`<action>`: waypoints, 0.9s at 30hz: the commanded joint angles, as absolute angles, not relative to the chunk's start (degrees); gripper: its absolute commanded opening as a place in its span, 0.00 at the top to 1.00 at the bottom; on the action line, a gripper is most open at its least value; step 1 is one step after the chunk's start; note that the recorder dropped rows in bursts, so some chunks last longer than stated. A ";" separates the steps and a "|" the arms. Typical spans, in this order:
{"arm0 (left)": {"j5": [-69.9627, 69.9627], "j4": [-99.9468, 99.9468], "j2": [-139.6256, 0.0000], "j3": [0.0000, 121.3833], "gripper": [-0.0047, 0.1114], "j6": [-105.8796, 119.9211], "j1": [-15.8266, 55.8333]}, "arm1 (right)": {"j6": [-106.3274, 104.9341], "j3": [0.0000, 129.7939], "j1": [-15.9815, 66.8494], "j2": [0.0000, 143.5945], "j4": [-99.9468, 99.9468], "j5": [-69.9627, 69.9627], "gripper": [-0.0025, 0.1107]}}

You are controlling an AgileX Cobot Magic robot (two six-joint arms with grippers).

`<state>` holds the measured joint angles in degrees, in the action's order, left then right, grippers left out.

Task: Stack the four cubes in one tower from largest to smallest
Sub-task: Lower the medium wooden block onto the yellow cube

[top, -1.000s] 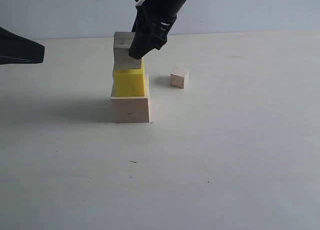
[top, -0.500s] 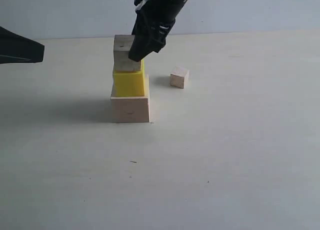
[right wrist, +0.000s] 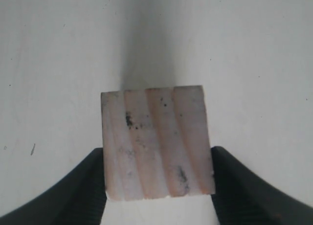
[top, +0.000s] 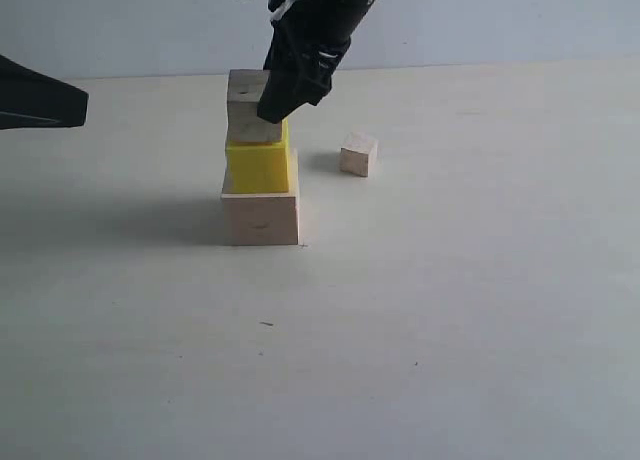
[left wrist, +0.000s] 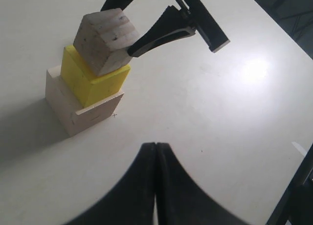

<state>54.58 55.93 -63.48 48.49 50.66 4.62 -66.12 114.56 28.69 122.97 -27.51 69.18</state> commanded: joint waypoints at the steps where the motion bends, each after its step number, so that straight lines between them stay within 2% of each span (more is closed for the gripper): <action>1: 54.01 56.31 -63.09 48.25 0.96 50.90 4.76 | -66.00 115.04 28.70 122.79 -28.28 69.52 0.81; 10: 54.01 56.31 -63.09 48.25 0.96 50.90 4.76 | -66.00 115.04 28.70 122.79 -28.35 69.06 0.56; 21: 54.01 56.06 -63.09 48.25 0.96 50.90 4.76 | -66.00 115.04 28.70 122.79 -28.35 68.73 0.41; 27: 54.01 56.06 -63.09 48.25 0.96 50.90 4.76 | -66.00 115.04 28.70 122.79 -28.37 68.38 0.41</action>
<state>54.58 55.70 -63.48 48.49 50.66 4.62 -66.01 114.56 28.69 122.97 -27.74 69.06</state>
